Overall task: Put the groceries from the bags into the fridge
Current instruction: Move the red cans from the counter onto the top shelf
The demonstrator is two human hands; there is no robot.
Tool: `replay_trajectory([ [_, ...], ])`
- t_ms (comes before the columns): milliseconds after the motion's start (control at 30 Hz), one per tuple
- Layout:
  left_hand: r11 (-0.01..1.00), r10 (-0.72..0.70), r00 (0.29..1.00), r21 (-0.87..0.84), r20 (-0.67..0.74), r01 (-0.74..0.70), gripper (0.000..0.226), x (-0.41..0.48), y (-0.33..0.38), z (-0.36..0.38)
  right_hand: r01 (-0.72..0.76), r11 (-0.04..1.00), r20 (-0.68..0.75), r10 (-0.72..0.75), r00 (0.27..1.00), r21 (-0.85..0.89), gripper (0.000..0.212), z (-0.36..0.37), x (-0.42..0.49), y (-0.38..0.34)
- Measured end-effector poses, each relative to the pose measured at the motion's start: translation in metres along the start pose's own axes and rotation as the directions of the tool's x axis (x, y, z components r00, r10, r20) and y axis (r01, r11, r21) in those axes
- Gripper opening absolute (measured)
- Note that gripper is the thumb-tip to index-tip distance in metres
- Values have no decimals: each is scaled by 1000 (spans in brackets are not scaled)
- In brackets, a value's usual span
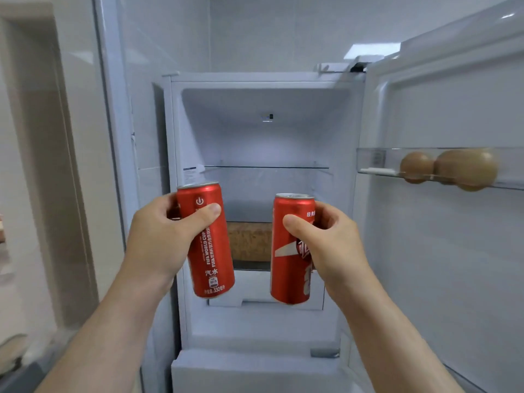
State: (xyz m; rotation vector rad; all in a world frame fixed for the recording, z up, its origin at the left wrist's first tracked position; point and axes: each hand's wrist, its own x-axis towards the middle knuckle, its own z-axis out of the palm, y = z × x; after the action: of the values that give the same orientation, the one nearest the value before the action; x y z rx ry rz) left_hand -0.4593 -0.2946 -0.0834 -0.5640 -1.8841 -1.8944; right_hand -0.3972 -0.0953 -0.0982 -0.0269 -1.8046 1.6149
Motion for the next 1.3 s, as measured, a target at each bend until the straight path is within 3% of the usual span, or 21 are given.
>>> replay_trajectory([
  [133, 998, 62, 998, -30, 13, -62, 17, 57, 2, 26, 65, 998, -36, -65, 997, 7, 28, 7, 53, -8],
  [333, 983, 151, 988, -109, 28, -147, 14, 159, 6, 61, 177, 984, -66, -176, 982, 14, 15, 38, 148, -26],
  [533, 978, 113, 990, -185, 81, -96, 15, 255, -13, 98, 140, 989, -130, -132, 983, 55, 18, 68, 241, -20],
  [833, 979, 85, 989, -193, 119, -61, 20, 339, -52, 149, 197, 980, -236, -196, 952, -19, 25, 75, 327, 13],
  [1133, 993, 58, 997, -107, 47, -52, 28, 387, -75, 176, 226, 973, -135, -231, 964, -50, 18, 86, 388, 37],
  [1300, 998, 44, 999, -50, 13, -43, 18, 409, -92, 173, 224, 972, -42, -227, 973, -67, 17, 101, 406, 49],
])
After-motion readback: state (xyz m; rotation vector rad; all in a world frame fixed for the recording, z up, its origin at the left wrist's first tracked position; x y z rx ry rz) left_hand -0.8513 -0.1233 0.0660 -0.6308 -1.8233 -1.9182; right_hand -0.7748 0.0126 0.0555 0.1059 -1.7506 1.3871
